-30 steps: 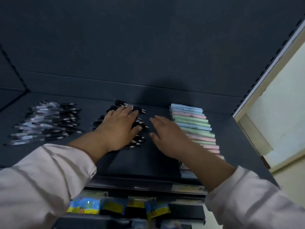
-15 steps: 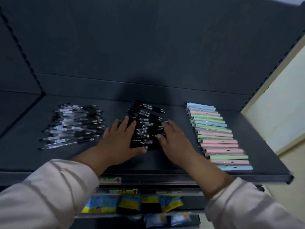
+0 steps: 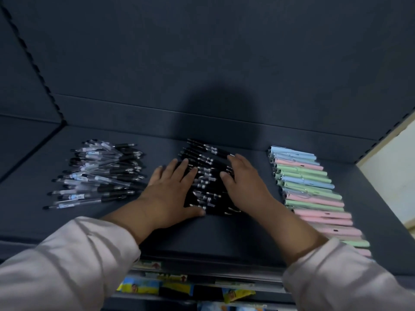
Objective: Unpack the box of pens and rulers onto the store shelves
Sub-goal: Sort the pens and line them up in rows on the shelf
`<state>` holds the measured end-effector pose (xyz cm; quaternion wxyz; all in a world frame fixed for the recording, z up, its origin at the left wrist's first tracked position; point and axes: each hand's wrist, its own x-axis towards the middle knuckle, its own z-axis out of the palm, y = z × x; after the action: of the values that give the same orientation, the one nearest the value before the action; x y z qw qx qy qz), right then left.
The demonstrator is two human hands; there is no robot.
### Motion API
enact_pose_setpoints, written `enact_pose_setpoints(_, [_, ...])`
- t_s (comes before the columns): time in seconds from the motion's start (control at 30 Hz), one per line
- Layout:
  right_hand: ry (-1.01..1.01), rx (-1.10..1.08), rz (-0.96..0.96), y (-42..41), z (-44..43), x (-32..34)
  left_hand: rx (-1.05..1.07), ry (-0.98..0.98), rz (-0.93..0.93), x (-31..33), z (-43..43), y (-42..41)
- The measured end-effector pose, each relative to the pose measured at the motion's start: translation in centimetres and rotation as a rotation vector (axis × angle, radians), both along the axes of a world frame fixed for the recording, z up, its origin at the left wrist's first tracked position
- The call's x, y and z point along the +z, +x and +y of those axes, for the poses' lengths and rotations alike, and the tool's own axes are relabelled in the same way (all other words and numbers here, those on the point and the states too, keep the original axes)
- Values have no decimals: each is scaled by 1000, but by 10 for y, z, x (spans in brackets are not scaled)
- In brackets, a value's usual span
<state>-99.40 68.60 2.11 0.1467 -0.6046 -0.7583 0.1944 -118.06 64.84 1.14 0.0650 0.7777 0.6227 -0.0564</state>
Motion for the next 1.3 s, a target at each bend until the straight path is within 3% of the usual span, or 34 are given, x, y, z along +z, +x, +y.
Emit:
enact_pose_setpoints(0.27, [10,-45,56,-1,10,-1,-29,7,67,1,18,3])
enact_pose_setpoints(0.53, [103,-180,149,-8,-5,4,-176,46,-38,26,57,-4])
enact_pose_setpoints(0.8, [5,-110,-250,-37,-23,-6,-326,-21,11,28,123,0])
enact_pose_setpoints(1.2, [-122,-11,-390,-68,-7,-13,-272,-99,-76,16,150,-8])
enact_pose_setpoints(1.3, [-76,48,-385,-57,-10,-18,-240,-99,-98,13,146,-12])
